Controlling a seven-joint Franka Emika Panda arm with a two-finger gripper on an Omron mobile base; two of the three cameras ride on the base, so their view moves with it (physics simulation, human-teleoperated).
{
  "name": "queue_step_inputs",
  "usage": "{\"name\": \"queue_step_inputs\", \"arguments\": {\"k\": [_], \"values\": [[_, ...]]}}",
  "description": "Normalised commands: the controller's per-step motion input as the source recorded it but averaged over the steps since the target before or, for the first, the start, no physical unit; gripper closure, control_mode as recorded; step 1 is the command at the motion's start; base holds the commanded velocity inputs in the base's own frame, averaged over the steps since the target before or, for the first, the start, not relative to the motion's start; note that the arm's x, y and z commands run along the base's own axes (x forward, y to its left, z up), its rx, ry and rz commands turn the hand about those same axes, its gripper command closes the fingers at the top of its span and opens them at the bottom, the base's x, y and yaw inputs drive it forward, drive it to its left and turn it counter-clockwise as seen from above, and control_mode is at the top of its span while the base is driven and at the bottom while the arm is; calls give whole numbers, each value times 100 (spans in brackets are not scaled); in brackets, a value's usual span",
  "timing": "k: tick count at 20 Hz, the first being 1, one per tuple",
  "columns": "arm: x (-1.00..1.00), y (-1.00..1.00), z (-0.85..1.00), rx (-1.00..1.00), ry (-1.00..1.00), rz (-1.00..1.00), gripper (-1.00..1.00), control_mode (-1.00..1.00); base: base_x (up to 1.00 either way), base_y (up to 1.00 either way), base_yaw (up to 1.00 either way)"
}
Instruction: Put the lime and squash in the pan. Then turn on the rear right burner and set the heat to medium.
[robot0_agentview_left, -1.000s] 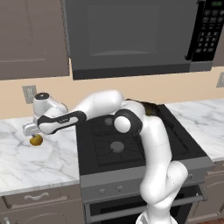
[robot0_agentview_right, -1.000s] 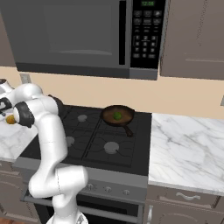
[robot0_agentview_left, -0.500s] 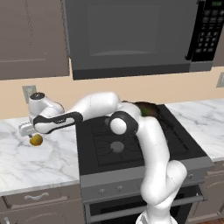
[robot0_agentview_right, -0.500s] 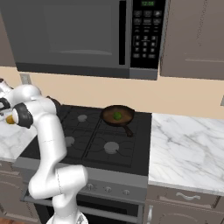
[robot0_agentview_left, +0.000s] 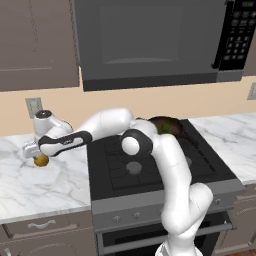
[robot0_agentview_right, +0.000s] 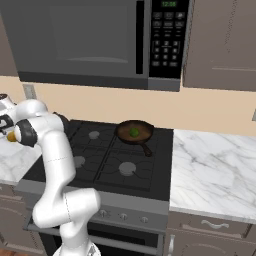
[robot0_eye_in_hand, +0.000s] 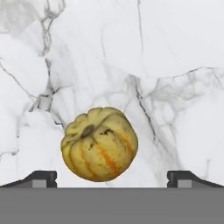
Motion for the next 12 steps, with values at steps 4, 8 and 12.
{"name": "queue_step_inputs", "arguments": {"k": [4, 8, 12], "values": [[14, 4, -23, 5, 0, 0, -100, -100, 0, 0, 0], [6, 14, -5, 6, -1, 0, -100, -100, 0, 0, 0], [0, 15, -11, 6, 0, 0, -100, -100, 0, 0, 0]]}}
